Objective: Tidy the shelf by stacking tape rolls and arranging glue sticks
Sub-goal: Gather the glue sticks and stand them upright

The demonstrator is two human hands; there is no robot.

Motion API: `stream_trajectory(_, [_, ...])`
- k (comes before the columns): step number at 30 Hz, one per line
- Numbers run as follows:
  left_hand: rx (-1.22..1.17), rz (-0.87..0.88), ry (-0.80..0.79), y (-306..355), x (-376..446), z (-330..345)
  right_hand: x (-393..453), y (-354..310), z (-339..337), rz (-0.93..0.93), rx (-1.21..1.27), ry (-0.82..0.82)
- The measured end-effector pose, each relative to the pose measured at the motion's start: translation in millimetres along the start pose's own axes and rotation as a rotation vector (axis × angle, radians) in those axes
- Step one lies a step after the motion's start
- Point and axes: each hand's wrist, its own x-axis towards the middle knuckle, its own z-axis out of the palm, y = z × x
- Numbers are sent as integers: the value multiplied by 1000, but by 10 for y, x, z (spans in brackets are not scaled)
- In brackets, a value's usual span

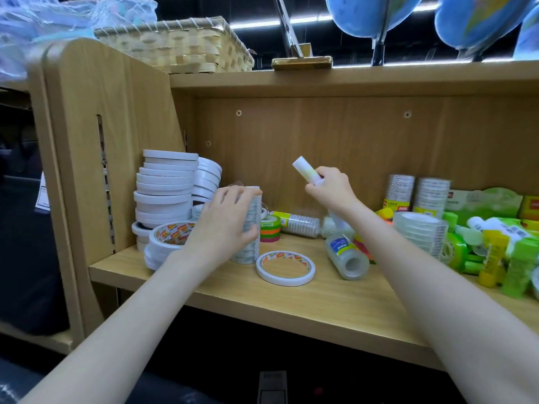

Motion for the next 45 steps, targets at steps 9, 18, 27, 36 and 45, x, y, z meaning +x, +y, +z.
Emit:
stream_trajectory(9, [-34,61,297,383,21,66,-682,-75,-661,81,449,76])
stream_trajectory(18, [-512,275,335,1687,56,305,-1733,640,-1669,54,306,233])
stream_trajectory(27, [-987,402,4,2883,188,450,-2049,1267,-1971,166,133,254])
stream_trajectory(36, [-1105,279,-179,3057,402,473,-2149,1451,-1928,74,-214,124])
stream_trajectory(45, [-724,332,-31,2873,602,549,-2136,1448,-2235,255,-201,44])
